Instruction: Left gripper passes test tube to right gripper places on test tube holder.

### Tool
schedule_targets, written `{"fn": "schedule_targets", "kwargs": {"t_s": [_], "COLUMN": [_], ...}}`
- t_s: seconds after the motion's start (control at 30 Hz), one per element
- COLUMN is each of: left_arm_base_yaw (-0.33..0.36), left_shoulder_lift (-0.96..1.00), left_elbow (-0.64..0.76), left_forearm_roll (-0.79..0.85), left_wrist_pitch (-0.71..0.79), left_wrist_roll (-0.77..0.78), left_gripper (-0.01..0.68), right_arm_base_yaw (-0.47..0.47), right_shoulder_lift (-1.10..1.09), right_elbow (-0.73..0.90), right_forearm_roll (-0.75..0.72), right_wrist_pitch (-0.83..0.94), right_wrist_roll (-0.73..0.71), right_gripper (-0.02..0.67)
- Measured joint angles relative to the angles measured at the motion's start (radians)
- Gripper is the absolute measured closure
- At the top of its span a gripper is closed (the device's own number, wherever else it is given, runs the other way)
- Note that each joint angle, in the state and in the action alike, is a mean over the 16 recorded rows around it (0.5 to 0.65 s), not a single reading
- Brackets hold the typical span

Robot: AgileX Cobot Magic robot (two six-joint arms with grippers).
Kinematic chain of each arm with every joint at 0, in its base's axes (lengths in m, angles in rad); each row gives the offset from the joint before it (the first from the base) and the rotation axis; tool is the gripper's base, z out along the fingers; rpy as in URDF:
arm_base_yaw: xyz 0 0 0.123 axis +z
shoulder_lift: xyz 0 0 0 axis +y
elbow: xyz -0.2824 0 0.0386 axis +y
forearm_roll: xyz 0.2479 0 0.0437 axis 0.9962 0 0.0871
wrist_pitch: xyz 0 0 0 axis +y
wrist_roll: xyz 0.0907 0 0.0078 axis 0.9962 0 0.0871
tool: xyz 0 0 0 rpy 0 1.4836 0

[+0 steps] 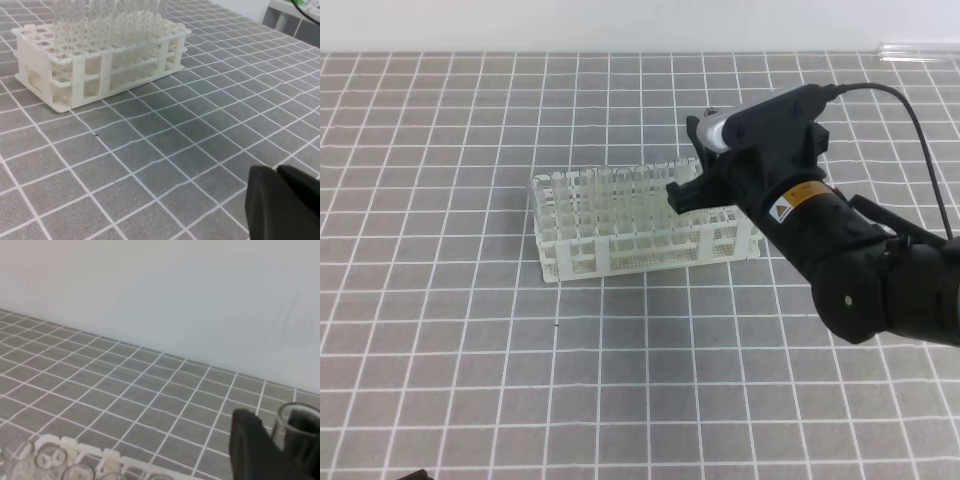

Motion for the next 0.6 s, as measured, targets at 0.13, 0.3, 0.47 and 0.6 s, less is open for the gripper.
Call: {"fn": "schedule_targets", "kwargs": {"t_s": [0.13, 0.3, 0.47, 0.6], "left_arm_base_yaw": [0.000, 0.000, 0.000, 0.000], "left_shoulder_lift": [-0.001, -0.002, -0.004, -0.002], "left_elbow": [0.001, 0.002, 0.003, 0.001], "left_forearm_roll": [0.000, 0.000, 0.001, 0.000], "left_wrist_pitch": [-0.001, -0.002, -0.002, 0.001], "left_wrist_roll": [0.000, 0.000, 0.000, 0.000], "left_gripper": [0.674, 0.674, 0.674, 0.674], "right_arm_base_yaw": [0.000, 0.000, 0.000, 0.000], "right_shoulder_lift": [0.008, 0.016, 0.018, 0.018], "right_elbow": [0.000, 0.000, 0.000, 0.000], "right_forearm_roll": [0.000, 0.000, -0.001, -0.001], "right_wrist_pitch": [-0.005, -0.011, -0.013, -0.014], "right_wrist_roll": [0.001, 0.002, 0.003, 0.008], "right_gripper": [0.552, 0.552, 0.552, 0.551]}}
